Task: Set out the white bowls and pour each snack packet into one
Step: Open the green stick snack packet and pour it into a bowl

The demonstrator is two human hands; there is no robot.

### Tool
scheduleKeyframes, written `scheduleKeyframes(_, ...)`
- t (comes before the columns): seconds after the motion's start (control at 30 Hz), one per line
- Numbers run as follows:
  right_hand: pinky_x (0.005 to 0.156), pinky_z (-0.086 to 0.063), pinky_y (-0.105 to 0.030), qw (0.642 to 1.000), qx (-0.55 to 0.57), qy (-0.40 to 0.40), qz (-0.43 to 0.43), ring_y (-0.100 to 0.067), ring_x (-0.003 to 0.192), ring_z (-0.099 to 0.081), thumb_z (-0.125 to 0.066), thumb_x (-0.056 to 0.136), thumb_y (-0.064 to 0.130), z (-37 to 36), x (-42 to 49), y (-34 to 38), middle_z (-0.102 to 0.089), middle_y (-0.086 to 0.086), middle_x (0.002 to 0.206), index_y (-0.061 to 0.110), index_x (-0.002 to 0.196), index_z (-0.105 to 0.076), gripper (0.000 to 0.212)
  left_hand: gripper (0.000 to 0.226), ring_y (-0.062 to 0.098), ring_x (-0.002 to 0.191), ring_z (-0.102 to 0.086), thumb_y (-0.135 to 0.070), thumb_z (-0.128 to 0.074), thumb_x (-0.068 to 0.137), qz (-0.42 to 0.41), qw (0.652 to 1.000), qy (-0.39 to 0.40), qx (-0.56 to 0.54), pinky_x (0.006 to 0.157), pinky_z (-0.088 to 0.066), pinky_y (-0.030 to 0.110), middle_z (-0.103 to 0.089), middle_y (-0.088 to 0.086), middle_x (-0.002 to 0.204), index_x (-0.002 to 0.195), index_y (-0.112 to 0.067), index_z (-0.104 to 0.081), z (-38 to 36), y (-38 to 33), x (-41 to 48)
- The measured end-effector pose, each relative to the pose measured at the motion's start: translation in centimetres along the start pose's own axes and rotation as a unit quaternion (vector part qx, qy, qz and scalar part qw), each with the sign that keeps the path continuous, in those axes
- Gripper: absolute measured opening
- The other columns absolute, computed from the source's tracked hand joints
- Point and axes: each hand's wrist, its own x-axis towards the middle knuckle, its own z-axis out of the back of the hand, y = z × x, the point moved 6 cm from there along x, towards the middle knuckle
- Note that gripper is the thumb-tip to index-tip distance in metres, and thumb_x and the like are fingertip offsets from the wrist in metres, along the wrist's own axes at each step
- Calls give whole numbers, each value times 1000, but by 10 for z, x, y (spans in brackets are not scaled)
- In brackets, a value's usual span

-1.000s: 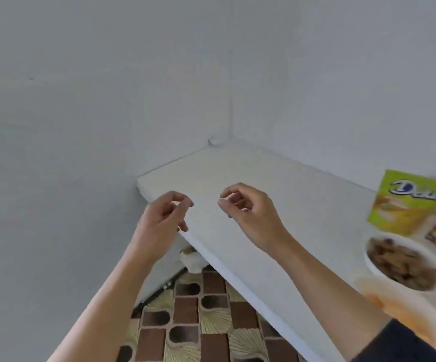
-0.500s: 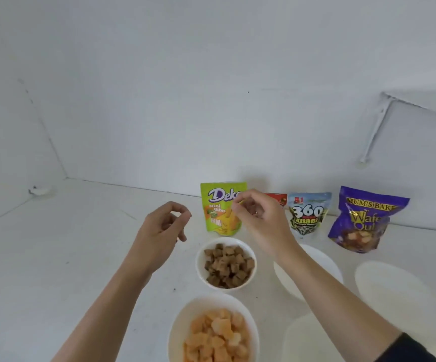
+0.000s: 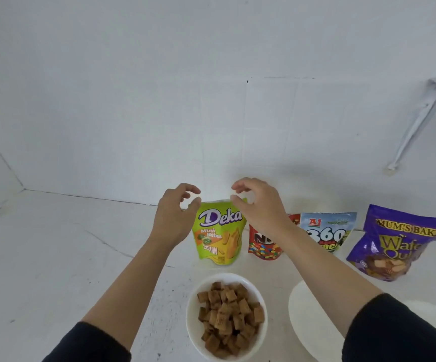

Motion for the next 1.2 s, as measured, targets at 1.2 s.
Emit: scheduleKeyframes(1.2, 91, -44, -37, 982, 3, 78, 171, -15, 96, -59, -61, 90, 2, -83, -81, 155, -57, 7, 94, 23, 93, -62, 21, 14, 9, 61, -60, -18, -56, 103, -4, 1000, 14, 20, 57, -45, 31, -70, -1, 83, 91, -27, -57, 162, 38, -110)
